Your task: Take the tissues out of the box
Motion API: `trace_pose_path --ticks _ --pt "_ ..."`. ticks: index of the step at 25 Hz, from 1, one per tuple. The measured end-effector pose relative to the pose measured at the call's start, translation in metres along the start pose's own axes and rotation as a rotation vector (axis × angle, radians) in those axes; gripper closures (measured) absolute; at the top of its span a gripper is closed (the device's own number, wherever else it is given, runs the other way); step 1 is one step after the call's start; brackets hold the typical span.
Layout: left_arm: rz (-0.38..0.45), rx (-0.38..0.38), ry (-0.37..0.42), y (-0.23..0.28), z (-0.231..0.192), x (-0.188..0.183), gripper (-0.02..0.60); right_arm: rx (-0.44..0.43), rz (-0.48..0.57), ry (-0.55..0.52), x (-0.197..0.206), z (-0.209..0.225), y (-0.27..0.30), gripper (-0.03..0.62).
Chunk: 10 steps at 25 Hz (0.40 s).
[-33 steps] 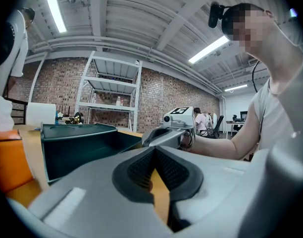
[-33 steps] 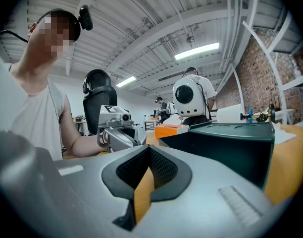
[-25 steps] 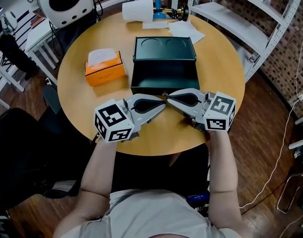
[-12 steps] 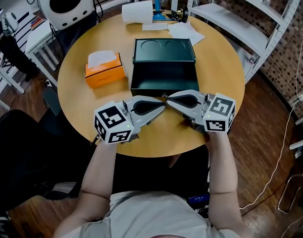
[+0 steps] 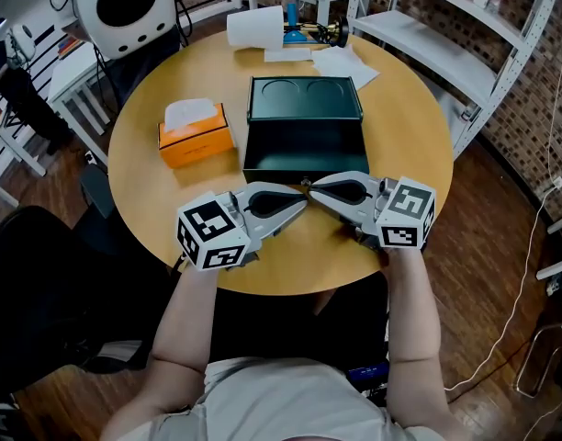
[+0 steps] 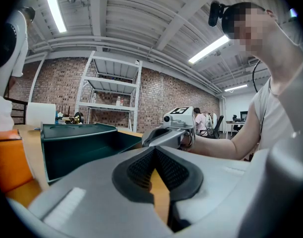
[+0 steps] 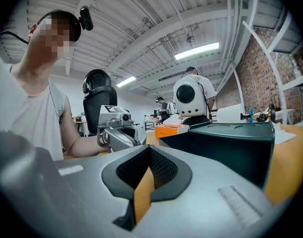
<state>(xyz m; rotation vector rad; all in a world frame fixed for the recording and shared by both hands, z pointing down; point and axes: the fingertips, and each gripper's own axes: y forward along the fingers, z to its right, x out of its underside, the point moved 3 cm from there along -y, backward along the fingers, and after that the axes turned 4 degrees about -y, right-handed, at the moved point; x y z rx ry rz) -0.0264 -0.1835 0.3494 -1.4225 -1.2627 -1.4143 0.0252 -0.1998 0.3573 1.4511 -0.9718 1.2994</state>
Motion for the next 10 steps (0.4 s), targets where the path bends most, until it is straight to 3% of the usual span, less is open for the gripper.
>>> trace_pose_path --ticks 10 --pt "-0.001 -0.001 0.0 -0.0003 -0.0004 -0.0006 0.58 0.001 -0.002 -0.002 -0.0004 0.0003 0.0002 0.593"
